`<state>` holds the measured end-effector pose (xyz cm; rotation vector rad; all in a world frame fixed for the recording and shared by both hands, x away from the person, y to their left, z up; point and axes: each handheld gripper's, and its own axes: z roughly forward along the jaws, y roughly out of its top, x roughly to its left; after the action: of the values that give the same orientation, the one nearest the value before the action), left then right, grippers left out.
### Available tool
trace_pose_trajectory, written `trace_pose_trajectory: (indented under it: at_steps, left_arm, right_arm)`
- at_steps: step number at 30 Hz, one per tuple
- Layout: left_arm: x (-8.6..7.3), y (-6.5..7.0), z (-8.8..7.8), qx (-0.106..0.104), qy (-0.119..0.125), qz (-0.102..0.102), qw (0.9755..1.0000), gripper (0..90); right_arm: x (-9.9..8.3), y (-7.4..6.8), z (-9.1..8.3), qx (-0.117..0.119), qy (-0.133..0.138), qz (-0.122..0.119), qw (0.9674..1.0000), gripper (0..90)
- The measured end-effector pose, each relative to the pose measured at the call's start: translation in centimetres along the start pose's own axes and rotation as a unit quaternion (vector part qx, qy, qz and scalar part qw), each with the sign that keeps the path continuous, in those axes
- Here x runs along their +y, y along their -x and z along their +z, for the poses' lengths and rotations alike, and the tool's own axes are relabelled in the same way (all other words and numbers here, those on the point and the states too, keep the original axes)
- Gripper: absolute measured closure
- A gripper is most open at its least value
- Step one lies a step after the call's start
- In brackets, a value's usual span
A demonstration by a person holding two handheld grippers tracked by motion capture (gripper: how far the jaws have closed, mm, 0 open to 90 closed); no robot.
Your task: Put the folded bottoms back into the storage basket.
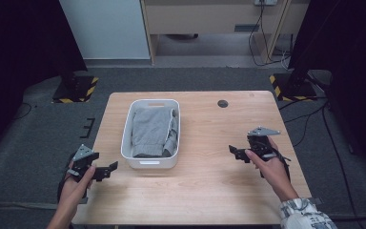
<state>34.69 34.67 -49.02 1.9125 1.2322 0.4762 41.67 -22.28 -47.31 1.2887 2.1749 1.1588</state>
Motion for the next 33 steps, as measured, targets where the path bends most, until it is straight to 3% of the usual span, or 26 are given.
trace_pose_trajectory:
  at_steps: [8,18,23,28,31,33]
  left_arm:
    - [-1.7,0.5,0.6,0.0,-0.03,0.012,0.9995,3.8]
    - [-2.6,-0.2,2.3,0.01,-0.053,0.009,0.9985,3.8]
    - [-2.7,-0.2,3.1,0.012,-0.06,0.0,0.9981,3.9]
    - [-2.6,0.3,3.7,0.015,-0.058,0.005,0.9982,2.7]
    - [-2.7,0.7,4.0,0.025,-0.056,0.016,0.998,1.5]
    - [-2.7,1.1,4.2,0.036,-0.064,0.032,0.9968,1.0]
  right_arm:
    - [-2.6,0.5,-0.3,0.003,-0.01,0.01,0.9999,8.0]
    - [-5.0,2.9,-0.1,-0.033,-0.025,0.028,0.9987,8.1]
    - [-5.6,3.5,0.2,-0.041,-0.041,0.034,0.9978,7.6]
    - [-6.0,3.7,0.7,-0.057,-0.063,0.037,0.9957,7.5]
    - [-6.2,3.7,1.2,-0.063,-0.075,0.032,0.9946,6.9]
    - [-6.5,3.5,1.3,-0.069,-0.066,0.022,0.9951,5.7]
